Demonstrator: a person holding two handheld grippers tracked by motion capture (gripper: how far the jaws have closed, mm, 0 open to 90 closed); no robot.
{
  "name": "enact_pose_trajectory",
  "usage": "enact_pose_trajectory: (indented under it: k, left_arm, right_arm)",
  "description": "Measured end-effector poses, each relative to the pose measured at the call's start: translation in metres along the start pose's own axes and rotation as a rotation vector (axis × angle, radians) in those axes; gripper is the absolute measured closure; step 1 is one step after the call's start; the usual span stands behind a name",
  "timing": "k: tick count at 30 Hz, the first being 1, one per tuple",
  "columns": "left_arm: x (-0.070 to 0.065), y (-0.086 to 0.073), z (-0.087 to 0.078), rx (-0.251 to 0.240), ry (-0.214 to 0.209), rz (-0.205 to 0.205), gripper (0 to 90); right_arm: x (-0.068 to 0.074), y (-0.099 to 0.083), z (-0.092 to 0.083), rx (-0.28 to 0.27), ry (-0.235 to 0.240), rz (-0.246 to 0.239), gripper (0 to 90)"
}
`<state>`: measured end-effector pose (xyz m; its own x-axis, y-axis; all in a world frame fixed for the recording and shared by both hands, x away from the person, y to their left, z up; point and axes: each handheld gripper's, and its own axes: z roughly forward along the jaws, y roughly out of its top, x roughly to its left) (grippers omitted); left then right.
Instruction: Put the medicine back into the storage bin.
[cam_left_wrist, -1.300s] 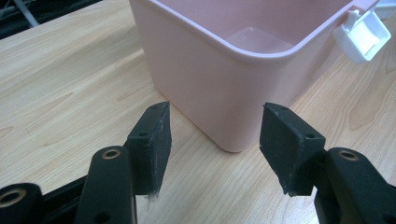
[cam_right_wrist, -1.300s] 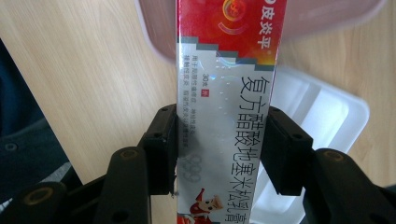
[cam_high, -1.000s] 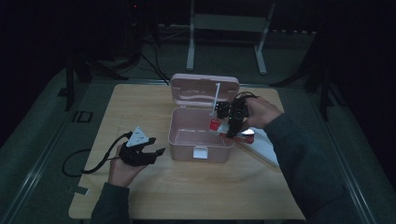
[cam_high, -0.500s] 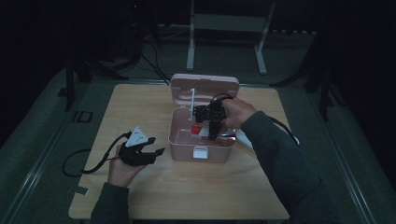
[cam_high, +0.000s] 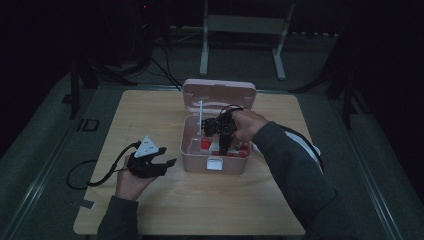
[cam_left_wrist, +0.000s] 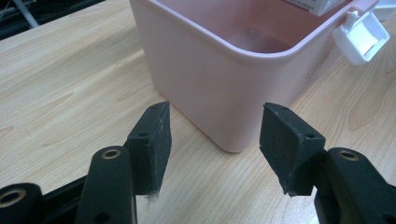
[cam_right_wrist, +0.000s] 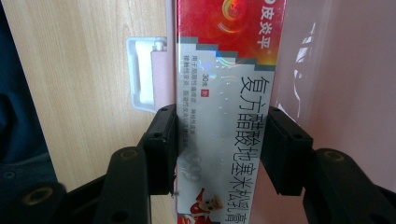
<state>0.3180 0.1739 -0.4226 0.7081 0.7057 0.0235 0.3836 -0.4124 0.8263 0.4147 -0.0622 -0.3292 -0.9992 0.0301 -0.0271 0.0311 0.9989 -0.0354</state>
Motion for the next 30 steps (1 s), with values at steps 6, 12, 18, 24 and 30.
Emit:
enact_pose_trajectory:
  k: [6,12,18,24,30]
  left_arm:
    - [0.0,-0.0001,0.0008,0.002,0.001,0.001,43.4]
    - [0.0002,-0.0002,0.0005,0.001,0.0,0.0,43.4]
    - [0.0001,-0.0003,0.0011,0.002,0.0,-0.001,43.4]
    - [0.0002,-0.0003,0.0008,0.002,0.0,0.0,43.4]
    - [0.0009,-0.0005,0.0001,0.003,0.001,-0.001,43.3]
  right_arm:
    - [0.0004,0.0015,0.0018,0.007,0.006,-0.006,51.1]
    - [0.0013,0.0028,0.0033,0.008,0.011,-0.015,51.0]
    - [0.0011,0.0028,0.0033,0.007,0.015,-0.015,50.9]
    - [0.0003,0.0033,0.0041,0.006,0.025,0.004,46.6]
    - [0.0,0.0043,0.0056,0.016,0.043,0.013,44.7]
